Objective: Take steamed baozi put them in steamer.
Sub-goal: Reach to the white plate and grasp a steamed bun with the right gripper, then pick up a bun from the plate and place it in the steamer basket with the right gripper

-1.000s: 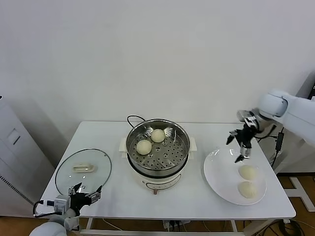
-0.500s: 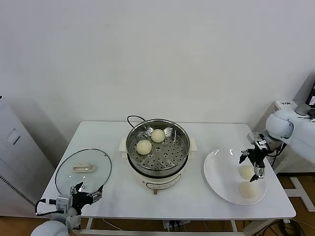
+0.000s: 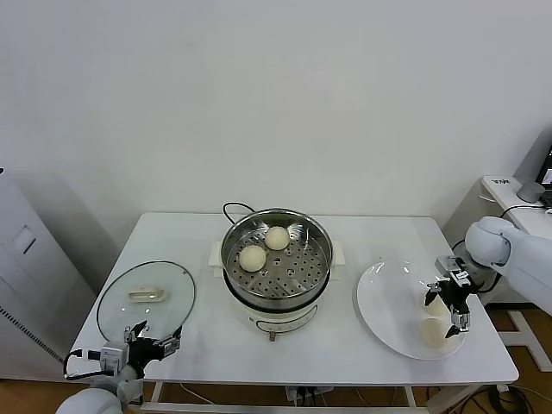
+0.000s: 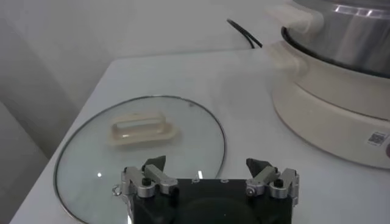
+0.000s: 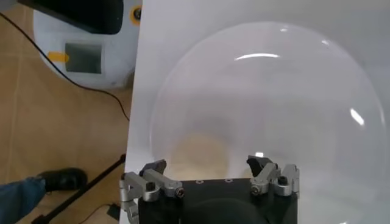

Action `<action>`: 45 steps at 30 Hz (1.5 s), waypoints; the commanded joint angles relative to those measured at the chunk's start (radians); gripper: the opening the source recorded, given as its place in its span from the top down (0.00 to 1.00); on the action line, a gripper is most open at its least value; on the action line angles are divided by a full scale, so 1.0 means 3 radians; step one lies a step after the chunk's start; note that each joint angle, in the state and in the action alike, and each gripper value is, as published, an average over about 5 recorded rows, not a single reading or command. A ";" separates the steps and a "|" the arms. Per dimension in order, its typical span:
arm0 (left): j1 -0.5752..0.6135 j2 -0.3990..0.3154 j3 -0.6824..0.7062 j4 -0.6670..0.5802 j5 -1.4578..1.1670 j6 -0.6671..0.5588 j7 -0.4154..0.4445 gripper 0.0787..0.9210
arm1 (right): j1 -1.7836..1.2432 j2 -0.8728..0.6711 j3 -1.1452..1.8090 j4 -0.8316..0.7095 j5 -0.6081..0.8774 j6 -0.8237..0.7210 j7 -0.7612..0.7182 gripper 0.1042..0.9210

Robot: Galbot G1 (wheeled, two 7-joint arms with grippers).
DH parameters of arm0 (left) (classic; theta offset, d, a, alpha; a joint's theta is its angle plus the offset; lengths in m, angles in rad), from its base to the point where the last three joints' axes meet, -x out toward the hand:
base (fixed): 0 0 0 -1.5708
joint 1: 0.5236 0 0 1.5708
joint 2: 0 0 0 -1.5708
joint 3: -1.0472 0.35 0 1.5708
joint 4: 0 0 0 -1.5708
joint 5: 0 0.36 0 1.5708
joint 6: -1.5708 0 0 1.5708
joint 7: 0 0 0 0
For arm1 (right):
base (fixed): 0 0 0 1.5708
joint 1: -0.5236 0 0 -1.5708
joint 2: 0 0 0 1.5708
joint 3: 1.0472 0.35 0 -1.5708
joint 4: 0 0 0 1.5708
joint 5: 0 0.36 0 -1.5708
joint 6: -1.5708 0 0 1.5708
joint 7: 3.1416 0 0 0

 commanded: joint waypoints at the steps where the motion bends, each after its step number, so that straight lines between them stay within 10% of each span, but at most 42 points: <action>1: -0.0005 -0.0002 0.0010 0.0005 0.0016 0.0004 0.0002 0.12 | -0.0341 -0.0013 0.0308 -0.0018 -0.0213 0.0044 0.0020 0.12; 27: -0.0030 0.0001 0.0022 0.0011 0.0031 0.0021 -0.0012 0.12 | -0.0617 0.0117 0.0617 -0.0131 -0.0393 0.0033 0.0017 0.51; 45: -0.0067 -0.0008 0.0048 -0.0023 0.0050 0.0038 -0.0025 0.12 | 0.1407 0.0345 -0.0256 0.0074 0.0384 0.0290 -0.0106 0.54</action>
